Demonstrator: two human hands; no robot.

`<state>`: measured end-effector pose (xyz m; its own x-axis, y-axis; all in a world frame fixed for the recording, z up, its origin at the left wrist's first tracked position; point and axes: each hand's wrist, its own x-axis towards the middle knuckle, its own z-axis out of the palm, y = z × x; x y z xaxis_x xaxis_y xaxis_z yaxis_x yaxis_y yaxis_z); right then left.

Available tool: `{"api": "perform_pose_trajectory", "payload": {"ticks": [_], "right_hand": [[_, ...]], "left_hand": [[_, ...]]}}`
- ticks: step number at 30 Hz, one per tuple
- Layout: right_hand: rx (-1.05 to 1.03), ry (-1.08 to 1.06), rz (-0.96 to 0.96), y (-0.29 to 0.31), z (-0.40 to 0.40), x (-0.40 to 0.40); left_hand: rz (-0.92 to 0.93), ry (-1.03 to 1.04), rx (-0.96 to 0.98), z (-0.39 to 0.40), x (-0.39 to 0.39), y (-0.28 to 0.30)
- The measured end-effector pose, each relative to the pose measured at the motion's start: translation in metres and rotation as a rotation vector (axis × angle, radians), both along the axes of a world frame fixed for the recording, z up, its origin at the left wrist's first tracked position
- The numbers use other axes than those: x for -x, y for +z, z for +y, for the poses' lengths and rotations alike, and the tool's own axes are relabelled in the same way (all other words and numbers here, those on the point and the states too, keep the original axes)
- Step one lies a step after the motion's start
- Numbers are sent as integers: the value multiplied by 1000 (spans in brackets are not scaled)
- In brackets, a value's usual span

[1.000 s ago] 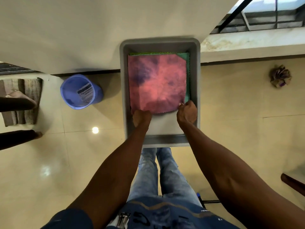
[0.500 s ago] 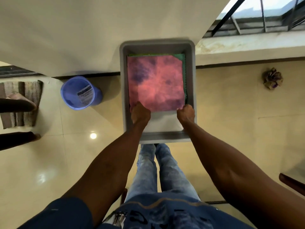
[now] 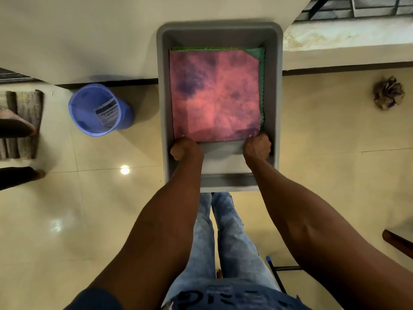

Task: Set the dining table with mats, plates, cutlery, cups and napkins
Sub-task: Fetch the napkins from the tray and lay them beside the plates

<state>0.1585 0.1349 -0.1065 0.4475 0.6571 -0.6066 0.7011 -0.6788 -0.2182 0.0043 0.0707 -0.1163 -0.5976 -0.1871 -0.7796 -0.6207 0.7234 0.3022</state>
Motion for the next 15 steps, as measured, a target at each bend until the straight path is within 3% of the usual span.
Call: {"api": "perform_pose_trajectory", "payload": {"ticks": [5, 8, 11, 15], "right_hand": [[-127, -122, 128, 7, -7, 3], [-215, -263, 239, 24, -6, 8], [-314, -355, 316, 52, -3, 11], [-411, -455, 388, 102, 5, 8]], "left_hand": [[-18, -109, -24, -7, 3, 7], [-15, 48, -132, -8, 3, 25], [134, 257, -285, -9, 3, 50], [271, 294, -422, -1, 8, 97]]}}
